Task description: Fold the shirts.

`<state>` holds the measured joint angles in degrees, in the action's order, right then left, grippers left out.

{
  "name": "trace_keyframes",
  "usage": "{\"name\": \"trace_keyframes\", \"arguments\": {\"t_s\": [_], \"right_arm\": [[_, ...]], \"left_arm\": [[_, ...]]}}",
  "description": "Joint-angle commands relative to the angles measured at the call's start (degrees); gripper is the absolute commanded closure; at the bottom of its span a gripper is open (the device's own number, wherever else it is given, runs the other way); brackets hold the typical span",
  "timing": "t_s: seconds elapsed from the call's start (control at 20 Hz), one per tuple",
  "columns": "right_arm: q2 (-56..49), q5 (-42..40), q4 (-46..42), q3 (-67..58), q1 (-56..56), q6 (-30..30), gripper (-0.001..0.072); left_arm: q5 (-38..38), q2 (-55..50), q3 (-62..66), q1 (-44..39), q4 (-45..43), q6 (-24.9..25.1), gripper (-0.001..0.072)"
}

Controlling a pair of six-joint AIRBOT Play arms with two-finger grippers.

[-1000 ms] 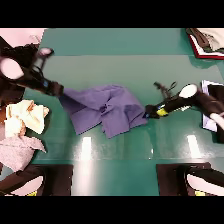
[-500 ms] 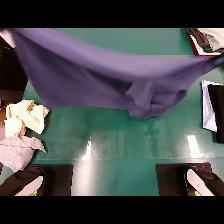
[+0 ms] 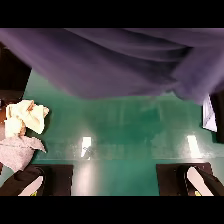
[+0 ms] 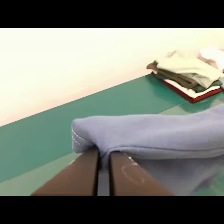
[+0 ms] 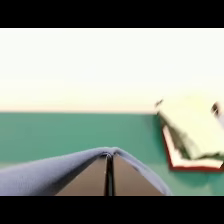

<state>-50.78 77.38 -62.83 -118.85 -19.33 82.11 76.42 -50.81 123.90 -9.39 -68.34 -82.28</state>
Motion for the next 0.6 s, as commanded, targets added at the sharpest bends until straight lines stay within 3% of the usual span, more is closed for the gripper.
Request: {"name": "trace_keyframes", "arguments": {"t_s": [0.0, 0.15, 0.3, 0.55], "right_arm": [[-5.1, 2.1, 0.4, -5.8, -1.6, 1.7, 0.0695], [-11.0, 4.2, 0.0, 4.2, 3.3, 2.6, 0.0695], [-21.6, 6.9, -0.4, 12.7, 8.1, 3.5, 0.0694], [-38.9, -5.7, -3.4, 21.4, 13.0, 3.4, 0.0694]], "left_arm": [[-0.9, -2.1, -2.2, 0.0, -1.3, 1.7, 0.0677], [-0.2, -8.6, -13.1, 0.0, -3.5, 1.7, 0.0676], [1.5, -21.4, -21.3, 0.0, -3.5, 1.7, 0.0676], [-6.5, -43.0, -23.6, 0.0, -3.5, 1.9, 0.0675]]}}
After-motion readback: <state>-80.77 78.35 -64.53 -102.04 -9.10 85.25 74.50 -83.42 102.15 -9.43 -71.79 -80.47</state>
